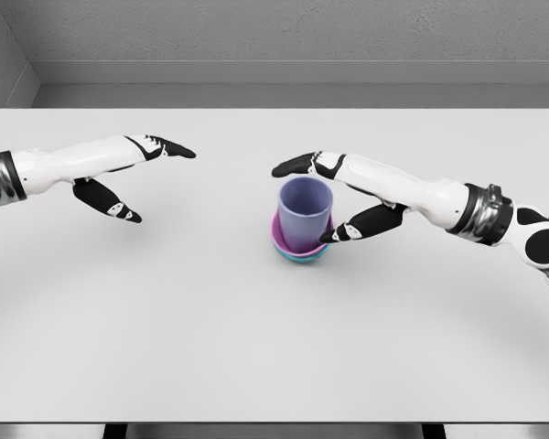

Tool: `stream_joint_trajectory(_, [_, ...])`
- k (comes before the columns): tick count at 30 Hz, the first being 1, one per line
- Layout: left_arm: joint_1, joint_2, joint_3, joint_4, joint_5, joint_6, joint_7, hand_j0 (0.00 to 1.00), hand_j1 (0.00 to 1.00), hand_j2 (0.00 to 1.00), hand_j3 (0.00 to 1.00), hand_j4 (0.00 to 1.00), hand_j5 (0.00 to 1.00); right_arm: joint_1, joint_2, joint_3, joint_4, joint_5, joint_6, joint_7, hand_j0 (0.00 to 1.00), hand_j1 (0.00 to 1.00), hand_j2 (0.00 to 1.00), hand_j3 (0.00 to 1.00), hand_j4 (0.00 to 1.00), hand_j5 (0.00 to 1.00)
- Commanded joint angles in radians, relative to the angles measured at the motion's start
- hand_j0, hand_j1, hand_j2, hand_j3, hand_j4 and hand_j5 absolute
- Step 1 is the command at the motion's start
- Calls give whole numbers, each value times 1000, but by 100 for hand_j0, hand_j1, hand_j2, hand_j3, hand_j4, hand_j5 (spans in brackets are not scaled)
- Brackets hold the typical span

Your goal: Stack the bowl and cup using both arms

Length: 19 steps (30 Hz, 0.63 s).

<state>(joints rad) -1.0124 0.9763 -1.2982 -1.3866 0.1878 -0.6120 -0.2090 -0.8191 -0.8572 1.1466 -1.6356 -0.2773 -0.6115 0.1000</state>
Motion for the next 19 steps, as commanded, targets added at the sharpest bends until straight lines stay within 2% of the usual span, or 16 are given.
stream_joint_trajectory(1, [0,1,4,0,7,1,0,100,100,100,100,100,100,0,0,-2,0,-5,1,0,99,99,99,99,99,99])
stream_joint_trajectory(4, [2,24,20,-8,9,1,3,100,100,100,100,100,100,-2,-13,-8,-1,4,1,0,100,100,100,100,100,100])
stream_joint_trajectory(6, [17,25,33,-9,7,1,2,100,100,100,100,100,100,-9,-65,-28,-1,7,1,1,100,100,100,100,100,100])
stream_joint_trajectory(9, [25,39,36,-9,7,1,2,100,100,100,100,100,100,-11,-204,-97,0,9,1,3,100,100,100,100,100,100])
stream_joint_trajectory(11, [54,55,56,-9,5,1,0,100,100,100,100,100,100,-2,-329,-131,2,23,1,95,100,100,100,100,100,100])
stream_joint_trajectory(13, [95,74,99,-9,5,1,0,100,100,100,100,100,100,0,-384,-134,7,78,1,109,100,100,100,100,100,100])
stream_joint_trajectory(15, [164,78,166,-9,5,1,0,100,100,100,100,100,100,0,-388,-136,7,109,1,110,100,100,100,100,100,100])
stream_joint_trajectory(19, [175,85,175,-9,5,1,0,100,100,100,100,100,100,5,-378,-134,5,125,1,110,100,100,100,100,100,100])
